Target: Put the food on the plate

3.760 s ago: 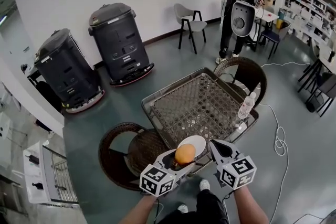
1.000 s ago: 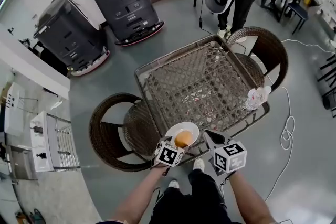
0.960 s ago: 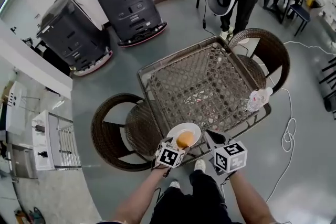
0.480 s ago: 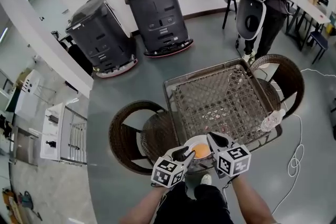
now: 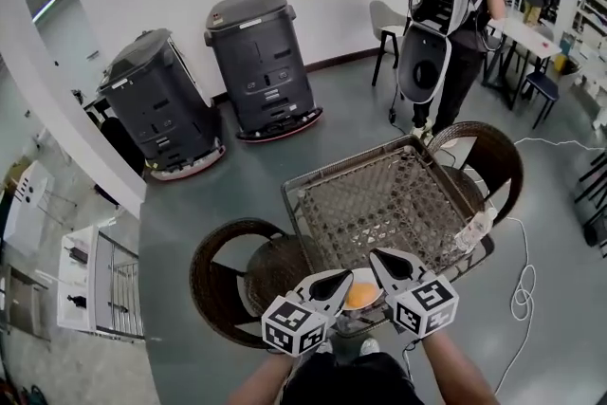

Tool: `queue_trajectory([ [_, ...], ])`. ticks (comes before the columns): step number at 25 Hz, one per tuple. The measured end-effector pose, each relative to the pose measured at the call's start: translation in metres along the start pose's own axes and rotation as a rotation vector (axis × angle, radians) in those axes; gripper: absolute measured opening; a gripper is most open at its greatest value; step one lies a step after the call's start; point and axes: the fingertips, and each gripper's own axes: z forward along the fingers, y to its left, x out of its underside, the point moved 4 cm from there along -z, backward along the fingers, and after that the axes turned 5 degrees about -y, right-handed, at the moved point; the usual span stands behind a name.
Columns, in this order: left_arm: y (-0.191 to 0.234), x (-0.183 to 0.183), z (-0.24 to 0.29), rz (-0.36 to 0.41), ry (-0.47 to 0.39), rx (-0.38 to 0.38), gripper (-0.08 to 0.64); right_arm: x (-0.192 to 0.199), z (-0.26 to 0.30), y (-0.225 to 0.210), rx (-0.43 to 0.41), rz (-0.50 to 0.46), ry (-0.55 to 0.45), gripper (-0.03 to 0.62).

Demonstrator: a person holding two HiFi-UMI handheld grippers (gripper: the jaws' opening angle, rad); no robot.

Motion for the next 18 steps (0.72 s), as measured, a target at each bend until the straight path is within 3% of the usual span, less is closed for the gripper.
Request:
queue_trajectory([
  [7, 0.000, -0.022, -0.003, 0.028, -0.022, 0.116, 0.009, -0.016, 0.000, 0.015, 0.045, -0.042, -0.034, 0.005],
  [18, 0.006, -0.032, 0.000, 0.060, -0.019, 0.159, 0.009, -0.025, 0.004, 0.021, 0.067, -0.050, -0.069, 0.005],
])
